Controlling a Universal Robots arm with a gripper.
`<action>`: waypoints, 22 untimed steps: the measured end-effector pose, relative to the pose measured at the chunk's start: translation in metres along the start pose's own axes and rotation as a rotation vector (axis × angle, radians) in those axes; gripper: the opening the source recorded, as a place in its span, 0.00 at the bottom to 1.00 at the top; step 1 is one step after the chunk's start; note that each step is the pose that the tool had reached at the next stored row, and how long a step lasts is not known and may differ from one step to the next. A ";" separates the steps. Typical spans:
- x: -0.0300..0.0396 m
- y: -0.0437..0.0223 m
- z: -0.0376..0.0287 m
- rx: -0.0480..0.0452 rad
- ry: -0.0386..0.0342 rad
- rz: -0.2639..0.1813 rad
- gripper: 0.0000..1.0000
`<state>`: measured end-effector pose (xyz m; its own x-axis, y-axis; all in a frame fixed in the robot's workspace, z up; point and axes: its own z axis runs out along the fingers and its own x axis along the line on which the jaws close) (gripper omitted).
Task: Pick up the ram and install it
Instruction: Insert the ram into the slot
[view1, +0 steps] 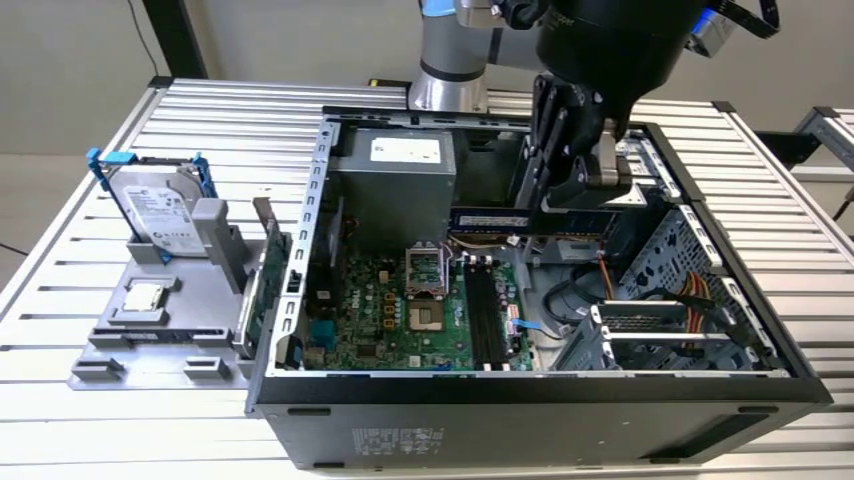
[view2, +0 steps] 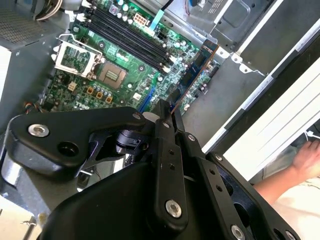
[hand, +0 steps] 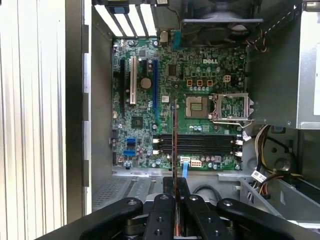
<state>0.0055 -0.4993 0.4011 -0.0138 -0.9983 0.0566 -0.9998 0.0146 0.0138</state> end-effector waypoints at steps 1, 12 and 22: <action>-0.0008 -0.0003 0.0000 -0.0002 0.0000 0.003 0.00; -0.0048 -0.0012 -0.0002 -0.0014 -0.0005 0.025 0.00; -0.0075 -0.0032 -0.0003 -0.0015 -0.0003 0.026 0.00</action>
<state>0.0088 -0.4918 0.4009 -0.0398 -0.9976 0.0566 -0.9991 0.0407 0.0138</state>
